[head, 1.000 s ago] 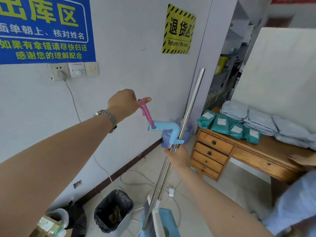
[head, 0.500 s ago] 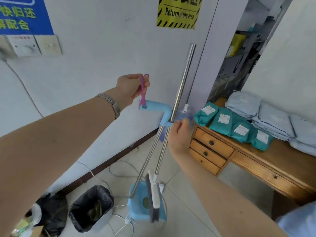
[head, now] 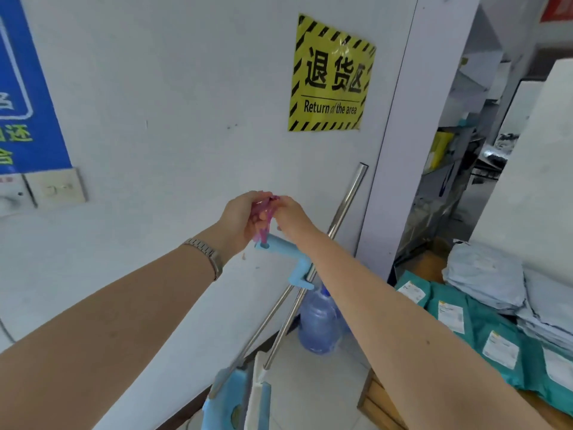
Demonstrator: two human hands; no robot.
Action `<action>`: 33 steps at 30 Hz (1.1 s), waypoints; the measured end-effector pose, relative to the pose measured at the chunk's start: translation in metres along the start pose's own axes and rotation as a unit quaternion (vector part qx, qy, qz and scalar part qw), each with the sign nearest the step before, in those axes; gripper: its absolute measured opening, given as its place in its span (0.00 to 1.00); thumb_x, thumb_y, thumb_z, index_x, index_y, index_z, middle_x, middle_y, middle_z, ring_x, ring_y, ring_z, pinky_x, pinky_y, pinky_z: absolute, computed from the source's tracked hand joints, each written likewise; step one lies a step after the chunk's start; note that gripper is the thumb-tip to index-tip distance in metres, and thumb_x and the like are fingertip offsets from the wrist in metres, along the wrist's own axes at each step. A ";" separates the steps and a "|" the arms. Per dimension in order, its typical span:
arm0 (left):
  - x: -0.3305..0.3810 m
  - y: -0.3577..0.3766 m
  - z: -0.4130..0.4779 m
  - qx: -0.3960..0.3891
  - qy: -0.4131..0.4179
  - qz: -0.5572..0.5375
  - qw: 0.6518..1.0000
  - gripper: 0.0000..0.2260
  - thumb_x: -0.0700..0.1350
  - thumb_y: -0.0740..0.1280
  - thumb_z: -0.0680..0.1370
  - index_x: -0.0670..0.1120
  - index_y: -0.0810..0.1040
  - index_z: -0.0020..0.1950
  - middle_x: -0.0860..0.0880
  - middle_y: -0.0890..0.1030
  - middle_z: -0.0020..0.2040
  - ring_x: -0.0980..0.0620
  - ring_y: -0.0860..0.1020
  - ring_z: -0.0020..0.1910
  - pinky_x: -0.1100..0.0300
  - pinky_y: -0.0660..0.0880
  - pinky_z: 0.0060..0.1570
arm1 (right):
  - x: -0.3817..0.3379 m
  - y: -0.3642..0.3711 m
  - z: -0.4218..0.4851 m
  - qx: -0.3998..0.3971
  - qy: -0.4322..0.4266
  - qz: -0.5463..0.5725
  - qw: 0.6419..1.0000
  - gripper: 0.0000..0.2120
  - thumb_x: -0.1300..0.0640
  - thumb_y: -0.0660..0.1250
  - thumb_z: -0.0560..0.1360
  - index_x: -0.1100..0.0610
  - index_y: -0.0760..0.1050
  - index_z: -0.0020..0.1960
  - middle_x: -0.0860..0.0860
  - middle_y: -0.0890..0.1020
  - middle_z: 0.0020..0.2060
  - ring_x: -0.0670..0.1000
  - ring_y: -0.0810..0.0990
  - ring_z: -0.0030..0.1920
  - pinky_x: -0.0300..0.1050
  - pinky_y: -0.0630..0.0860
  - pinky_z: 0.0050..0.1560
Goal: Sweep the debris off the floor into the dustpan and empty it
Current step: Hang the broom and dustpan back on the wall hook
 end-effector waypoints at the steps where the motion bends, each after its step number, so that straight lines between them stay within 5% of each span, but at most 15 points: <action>1: 0.006 -0.002 0.015 0.003 0.008 0.009 1.000 0.06 0.35 0.62 0.77 0.37 0.76 0.42 0.44 0.75 0.31 0.55 0.68 0.20 0.66 0.64 0.21 | 0.001 0.005 0.014 -0.033 0.028 0.037 0.998 0.11 0.63 0.58 0.75 0.53 0.77 0.44 0.52 0.82 0.48 0.51 0.80 0.51 0.47 0.72 0.55; 5: 0.035 -0.018 0.068 0.010 0.036 0.045 0.998 0.04 0.32 0.64 0.75 0.36 0.79 0.45 0.42 0.77 0.40 0.55 0.67 0.21 0.63 0.69 0.31 | -0.004 0.022 0.061 -0.113 0.058 0.125 0.984 0.08 0.59 0.61 0.73 0.57 0.78 0.42 0.53 0.83 0.36 0.51 0.82 0.40 0.50 0.75 0.54; 8: 0.058 -0.033 0.107 0.036 0.064 0.067 0.995 0.06 0.30 0.64 0.75 0.38 0.79 0.44 0.45 0.83 0.46 0.56 0.67 0.22 0.66 0.71 0.26 | -0.015 0.031 0.105 -0.124 0.081 0.186 0.971 0.08 0.62 0.58 0.73 0.60 0.76 0.40 0.55 0.77 0.32 0.52 0.77 0.35 0.47 0.75 0.43; 11: 0.076 -0.048 0.148 0.064 0.086 0.076 0.991 0.07 0.30 0.64 0.75 0.39 0.79 0.46 0.47 0.85 0.41 0.56 0.68 0.24 0.66 0.67 0.25 | -0.026 0.039 0.152 -0.129 0.063 0.188 0.972 0.06 0.65 0.60 0.74 0.60 0.75 0.41 0.55 0.73 0.31 0.53 0.75 0.35 0.52 0.78 0.40; 14: 0.099 -0.059 0.188 0.099 0.111 0.108 0.983 0.08 0.31 0.66 0.75 0.38 0.79 0.52 0.47 0.85 0.38 0.56 0.70 0.24 0.66 0.68 0.26 | -0.035 0.039 0.205 -0.108 0.020 0.156 0.982 0.05 0.65 0.61 0.75 0.59 0.75 0.43 0.56 0.74 0.31 0.56 0.77 0.40 0.63 0.78 0.50; 16: 0.116 -0.062 0.213 0.132 0.135 0.170 0.967 0.09 0.32 0.67 0.74 0.40 0.79 0.53 0.46 0.82 0.37 0.56 0.71 0.23 0.66 0.70 0.27 | -0.041 0.036 0.236 -0.082 -0.004 0.136 0.987 0.05 0.63 0.61 0.77 0.58 0.74 0.43 0.54 0.75 0.31 0.56 0.77 0.40 0.57 0.79 0.48; 19: 0.142 -0.067 0.250 0.189 0.180 0.268 0.927 0.08 0.32 0.67 0.74 0.40 0.79 0.51 0.43 0.80 0.37 0.55 0.73 0.22 0.66 0.72 0.24 | -0.048 0.025 0.283 -0.035 -0.033 0.120 0.992 0.06 0.60 0.62 0.78 0.58 0.74 0.43 0.53 0.76 0.31 0.54 0.77 0.35 0.43 0.74 0.36; 22: 0.162 -0.073 0.287 0.229 0.228 0.332 0.886 0.05 0.33 0.67 0.74 0.39 0.79 0.48 0.44 0.81 0.37 0.53 0.76 0.23 0.61 0.78 0.30 | -0.054 0.019 0.324 -0.011 -0.048 0.119 0.992 0.08 0.59 0.63 0.78 0.58 0.74 0.40 0.52 0.77 0.31 0.50 0.76 0.30 0.39 0.70 0.31; 30: 0.196 -0.084 0.351 0.286 0.303 0.482 0.771 0.07 0.35 0.65 0.74 0.44 0.82 0.44 0.48 0.81 0.42 0.44 0.82 0.40 0.48 0.81 0.44 | -0.073 0.029 0.409 0.016 -0.127 0.051 0.990 0.09 0.64 0.63 0.76 0.66 0.78 0.41 0.62 0.82 0.37 0.59 0.83 0.35 0.55 0.81 0.44; 33: 0.204 -0.081 0.358 0.310 0.327 0.565 0.691 0.07 0.40 0.65 0.76 0.46 0.82 0.46 0.51 0.80 0.46 0.50 0.79 0.42 0.54 0.77 0.42 | -0.079 0.035 0.429 0.038 -0.146 0.045 0.988 0.09 0.67 0.61 0.75 0.70 0.79 0.43 0.64 0.82 0.38 0.60 0.83 0.34 0.53 0.81 0.40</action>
Point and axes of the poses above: each hand's wrist, its own z-axis towards the middle knuckle, its own y-axis out of the palm, x = y × z, the point moved 9 cm from there along z, towards the middle knuckle
